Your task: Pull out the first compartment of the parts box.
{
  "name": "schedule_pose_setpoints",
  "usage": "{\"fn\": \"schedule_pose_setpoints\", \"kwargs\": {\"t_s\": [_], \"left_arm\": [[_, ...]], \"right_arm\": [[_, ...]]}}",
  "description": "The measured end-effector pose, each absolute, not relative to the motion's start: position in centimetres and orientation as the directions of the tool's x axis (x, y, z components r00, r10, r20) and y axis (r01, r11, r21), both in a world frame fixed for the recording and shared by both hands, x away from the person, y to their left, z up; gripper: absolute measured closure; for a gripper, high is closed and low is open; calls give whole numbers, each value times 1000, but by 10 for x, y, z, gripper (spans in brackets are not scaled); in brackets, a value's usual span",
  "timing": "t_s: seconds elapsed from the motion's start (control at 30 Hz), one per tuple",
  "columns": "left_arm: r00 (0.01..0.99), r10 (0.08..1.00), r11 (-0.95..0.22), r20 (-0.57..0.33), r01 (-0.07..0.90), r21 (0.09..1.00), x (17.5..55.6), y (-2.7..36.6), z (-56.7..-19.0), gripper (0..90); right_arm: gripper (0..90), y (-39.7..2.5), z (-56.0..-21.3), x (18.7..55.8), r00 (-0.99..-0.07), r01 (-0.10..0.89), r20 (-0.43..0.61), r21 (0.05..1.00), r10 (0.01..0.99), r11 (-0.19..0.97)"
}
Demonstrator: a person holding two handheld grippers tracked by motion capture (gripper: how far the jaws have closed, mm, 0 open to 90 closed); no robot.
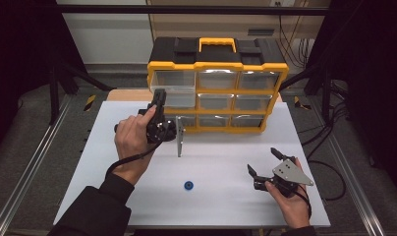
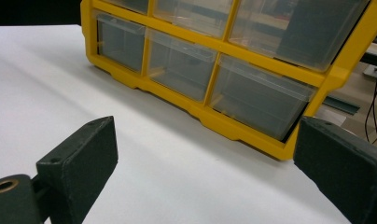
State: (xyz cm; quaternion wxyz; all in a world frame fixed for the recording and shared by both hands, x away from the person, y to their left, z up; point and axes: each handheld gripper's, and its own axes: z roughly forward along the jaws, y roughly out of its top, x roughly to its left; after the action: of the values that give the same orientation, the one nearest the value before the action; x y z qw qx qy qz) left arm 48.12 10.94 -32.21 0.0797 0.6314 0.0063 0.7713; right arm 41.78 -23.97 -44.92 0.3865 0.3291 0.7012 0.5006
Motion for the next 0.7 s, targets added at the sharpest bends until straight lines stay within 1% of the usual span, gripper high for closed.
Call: {"fn": "schedule_pose_setpoints", "kwargs": {"t_s": [0.7], "left_arm": [[-179,126,-988,976,-111,108,470,108,-324,793]], "right_arm": [[66,-239,-450,418,-485,79,-214,955,848,286]]}}
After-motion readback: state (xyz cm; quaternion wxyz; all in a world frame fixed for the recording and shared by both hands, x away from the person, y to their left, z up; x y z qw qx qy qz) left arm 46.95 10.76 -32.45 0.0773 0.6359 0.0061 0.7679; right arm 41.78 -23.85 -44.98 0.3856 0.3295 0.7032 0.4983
